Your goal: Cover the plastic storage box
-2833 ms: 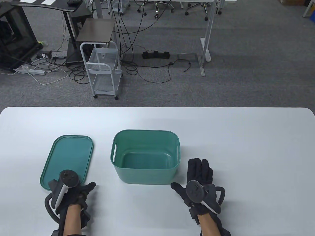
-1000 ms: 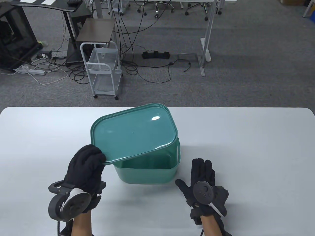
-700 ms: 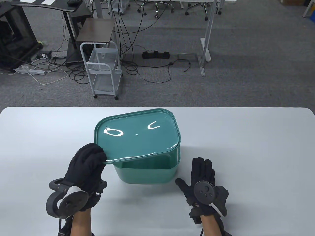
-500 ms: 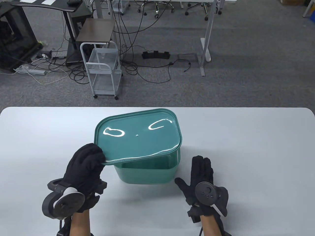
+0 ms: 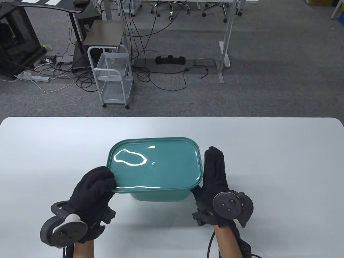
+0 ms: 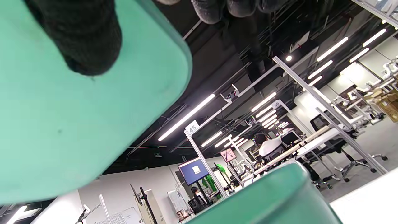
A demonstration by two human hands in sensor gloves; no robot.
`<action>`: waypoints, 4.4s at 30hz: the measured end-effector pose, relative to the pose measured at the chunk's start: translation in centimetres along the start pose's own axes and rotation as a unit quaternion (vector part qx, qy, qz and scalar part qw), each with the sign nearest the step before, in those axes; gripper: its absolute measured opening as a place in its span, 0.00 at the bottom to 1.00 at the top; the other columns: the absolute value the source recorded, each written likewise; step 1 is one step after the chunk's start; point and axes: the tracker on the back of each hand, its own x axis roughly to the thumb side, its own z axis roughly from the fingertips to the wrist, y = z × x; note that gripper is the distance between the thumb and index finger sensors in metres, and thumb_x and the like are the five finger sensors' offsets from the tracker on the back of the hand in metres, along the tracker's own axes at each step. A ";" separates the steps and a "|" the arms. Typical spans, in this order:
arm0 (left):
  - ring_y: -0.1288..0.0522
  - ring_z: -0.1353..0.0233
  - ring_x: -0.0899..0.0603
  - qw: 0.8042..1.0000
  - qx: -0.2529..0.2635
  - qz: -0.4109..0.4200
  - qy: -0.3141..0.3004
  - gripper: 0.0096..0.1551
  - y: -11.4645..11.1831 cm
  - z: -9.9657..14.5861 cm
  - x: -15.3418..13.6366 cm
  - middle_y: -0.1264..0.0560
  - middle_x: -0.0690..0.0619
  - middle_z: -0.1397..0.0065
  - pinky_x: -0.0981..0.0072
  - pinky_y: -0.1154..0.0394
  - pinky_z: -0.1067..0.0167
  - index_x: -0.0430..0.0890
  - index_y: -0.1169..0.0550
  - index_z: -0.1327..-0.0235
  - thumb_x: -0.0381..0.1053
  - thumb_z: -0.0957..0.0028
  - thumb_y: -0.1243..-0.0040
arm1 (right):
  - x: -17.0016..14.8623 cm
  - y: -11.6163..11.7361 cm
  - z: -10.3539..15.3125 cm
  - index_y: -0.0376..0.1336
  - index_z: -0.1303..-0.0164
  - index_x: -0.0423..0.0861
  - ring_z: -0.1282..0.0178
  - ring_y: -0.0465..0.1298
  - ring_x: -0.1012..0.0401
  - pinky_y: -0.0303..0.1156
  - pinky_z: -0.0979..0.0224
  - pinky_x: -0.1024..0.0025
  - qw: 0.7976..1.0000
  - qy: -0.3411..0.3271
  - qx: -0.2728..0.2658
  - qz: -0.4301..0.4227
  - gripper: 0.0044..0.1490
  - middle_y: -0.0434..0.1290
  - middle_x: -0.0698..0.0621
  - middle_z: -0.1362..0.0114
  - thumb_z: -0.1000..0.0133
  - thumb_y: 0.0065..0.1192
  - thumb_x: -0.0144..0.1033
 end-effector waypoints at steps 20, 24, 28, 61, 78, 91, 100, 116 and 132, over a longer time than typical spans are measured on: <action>0.46 0.08 0.37 0.977 -0.037 0.130 0.165 0.54 -4.1 4.0 -6.0 0.44 0.55 0.08 0.43 0.42 0.15 0.66 0.47 0.14 0.74 0.52 0.38 | 2.1 -4.1 -6.1 0.58 0.28 0.51 0.35 0.79 0.45 0.76 0.36 0.49 0.970 0.102 -0.016 -0.219 0.33 0.75 0.49 0.35 0.47 0.57 0.34; 0.45 0.09 0.37 0.973 -0.041 0.133 0.186 0.52 -4.7 4.6 -6.7 0.43 0.55 0.08 0.43 0.41 0.16 0.67 0.45 0.14 0.74 0.52 0.39 | 2.1 -4.0 -8.2 0.55 0.21 0.44 0.52 0.83 0.54 0.82 0.51 0.58 0.944 0.187 0.003 -0.273 0.39 0.77 0.50 0.40 0.46 0.55 0.37; 0.45 0.09 0.36 0.971 -0.043 0.133 0.194 0.51 -5.0 4.9 -6.9 0.43 0.55 0.09 0.43 0.41 0.16 0.66 0.44 0.15 0.74 0.52 0.40 | 0.9 -2.0 -8.8 0.55 0.22 0.39 0.58 0.84 0.58 0.83 0.57 0.63 0.918 0.282 0.061 -0.273 0.40 0.78 0.49 0.43 0.45 0.55 0.37; 0.42 0.10 0.36 0.972 -0.061 0.114 0.197 0.46 -5.4 5.1 -6.8 0.41 0.55 0.10 0.42 0.39 0.18 0.65 0.38 0.17 0.72 0.51 0.39 | -5.9 5.3 -4.3 0.59 0.26 0.34 0.66 0.83 0.60 0.82 0.66 0.66 0.866 0.417 0.126 -0.246 0.38 0.80 0.47 0.48 0.45 0.55 0.36; 0.42 0.11 0.36 0.970 -0.065 0.112 0.208 0.46 -5.5 5.2 -7.0 0.41 0.54 0.10 0.41 0.39 0.18 0.65 0.38 0.17 0.72 0.50 0.39 | -1.7 1.9 -6.5 0.57 0.21 0.35 0.56 0.83 0.45 0.81 0.57 0.53 0.937 0.319 0.145 0.010 0.46 0.74 0.31 0.32 0.41 0.58 0.54; 0.43 0.10 0.35 0.984 -0.099 0.031 0.147 0.44 -6.8 4.9 -4.8 0.41 0.52 0.10 0.40 0.41 0.18 0.63 0.39 0.15 0.72 0.46 0.42 | 1.0 1.5 -4.4 0.50 0.14 0.44 0.17 0.54 0.32 0.59 0.25 0.38 0.962 0.121 0.137 0.202 0.51 0.53 0.33 0.12 0.42 0.56 0.61; 0.44 0.10 0.35 0.991 -0.114 -0.019 0.065 0.43 -8.1 0.1 0.4 0.42 0.51 0.09 0.40 0.43 0.18 0.63 0.40 0.14 0.72 0.43 0.46 | 2.4 4.4 -4.0 0.48 0.14 0.46 0.12 0.42 0.37 0.48 0.19 0.40 0.972 0.038 0.144 0.180 0.50 0.46 0.38 0.09 0.41 0.55 0.60; 0.51 0.09 0.38 0.953 -0.270 -0.055 0.121 0.39 -15.5 1.8 -2.1 0.42 0.53 0.08 0.41 0.57 0.16 0.62 0.32 0.18 0.75 0.42 0.54 | -0.5 10.7 -1.8 0.53 0.15 0.47 0.10 0.46 0.44 0.43 0.17 0.45 0.970 0.054 0.167 0.167 0.45 0.50 0.44 0.08 0.39 0.41 0.63; 0.56 0.09 0.36 0.956 -0.181 0.078 0.217 0.43 -8.8 0.1 -4.6 0.46 0.52 0.07 0.35 0.58 0.18 0.62 0.38 0.14 0.72 0.44 0.46 | -0.4 4.7 -3.4 0.44 0.12 0.52 0.12 0.38 0.38 0.39 0.20 0.39 0.971 0.128 0.164 0.119 0.53 0.42 0.44 0.07 0.42 0.44 0.70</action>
